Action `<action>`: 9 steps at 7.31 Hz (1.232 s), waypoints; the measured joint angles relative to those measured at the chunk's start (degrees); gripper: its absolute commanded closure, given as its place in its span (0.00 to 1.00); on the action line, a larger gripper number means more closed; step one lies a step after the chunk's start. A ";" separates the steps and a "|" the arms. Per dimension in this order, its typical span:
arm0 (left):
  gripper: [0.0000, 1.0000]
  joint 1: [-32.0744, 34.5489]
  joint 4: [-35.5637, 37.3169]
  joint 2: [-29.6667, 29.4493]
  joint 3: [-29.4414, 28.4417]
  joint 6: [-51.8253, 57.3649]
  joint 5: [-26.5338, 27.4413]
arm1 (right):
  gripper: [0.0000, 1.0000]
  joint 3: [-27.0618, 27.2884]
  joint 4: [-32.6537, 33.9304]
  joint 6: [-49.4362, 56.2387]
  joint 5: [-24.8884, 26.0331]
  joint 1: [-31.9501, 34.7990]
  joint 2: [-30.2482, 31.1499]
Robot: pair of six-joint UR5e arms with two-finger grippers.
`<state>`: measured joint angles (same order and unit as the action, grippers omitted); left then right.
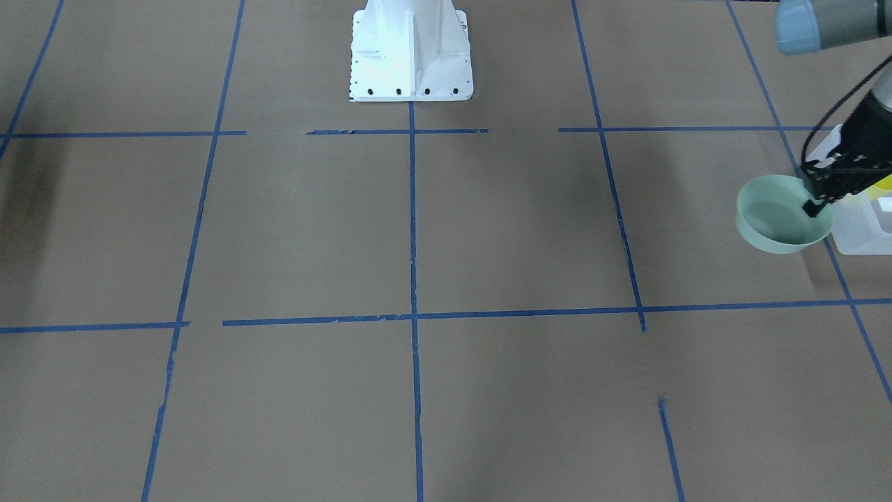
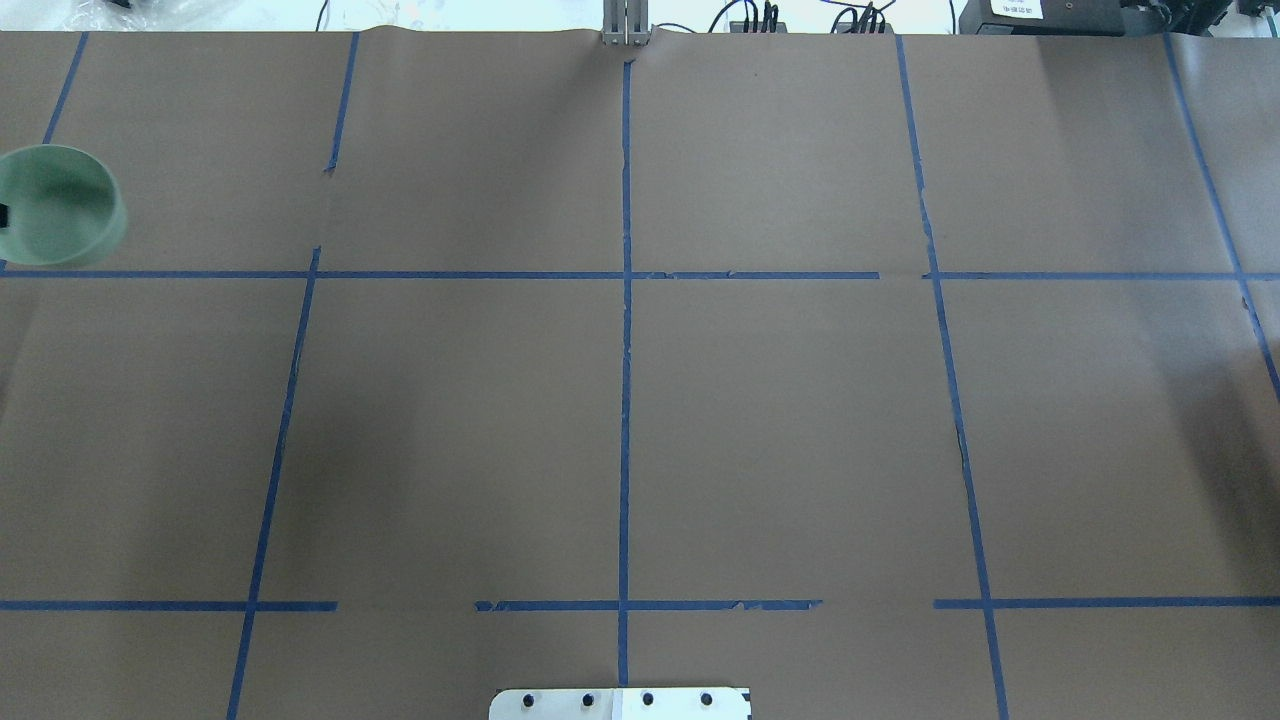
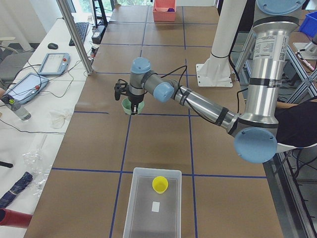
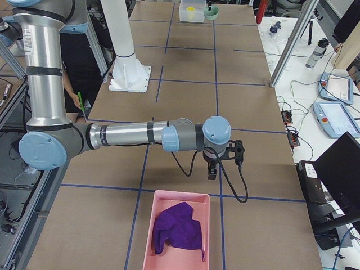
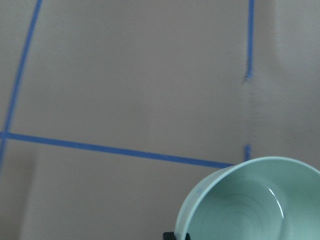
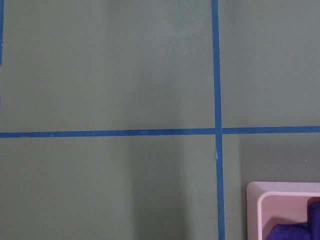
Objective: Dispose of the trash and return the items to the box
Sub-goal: 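Lift the green bowl and carry it toward the clear bin with the left gripper, then lower the green bowl into the clear bin and open the left gripper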
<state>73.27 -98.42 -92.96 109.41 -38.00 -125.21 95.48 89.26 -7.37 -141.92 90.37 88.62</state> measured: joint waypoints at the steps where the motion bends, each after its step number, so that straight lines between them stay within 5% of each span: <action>1: 1.00 6.02 0.04 0.59 -4.34 7.91 -2.25 | 0.00 0.13 0.04 -0.04 -0.14 -0.02 -0.01; 5: 1.00 21.83 -0.22 1.66 -24.96 26.71 -3.71 | 0.00 0.32 0.11 0.07 0.23 -0.13 -0.03; 9: 1.00 23.51 -4.59 5.68 -34.15 27.77 2.89 | 0.00 0.46 0.04 0.16 0.63 -0.33 -0.18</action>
<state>96.78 -103.01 -87.27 75.26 -10.24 -122.32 95.94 89.30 -7.21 -141.29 90.04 88.44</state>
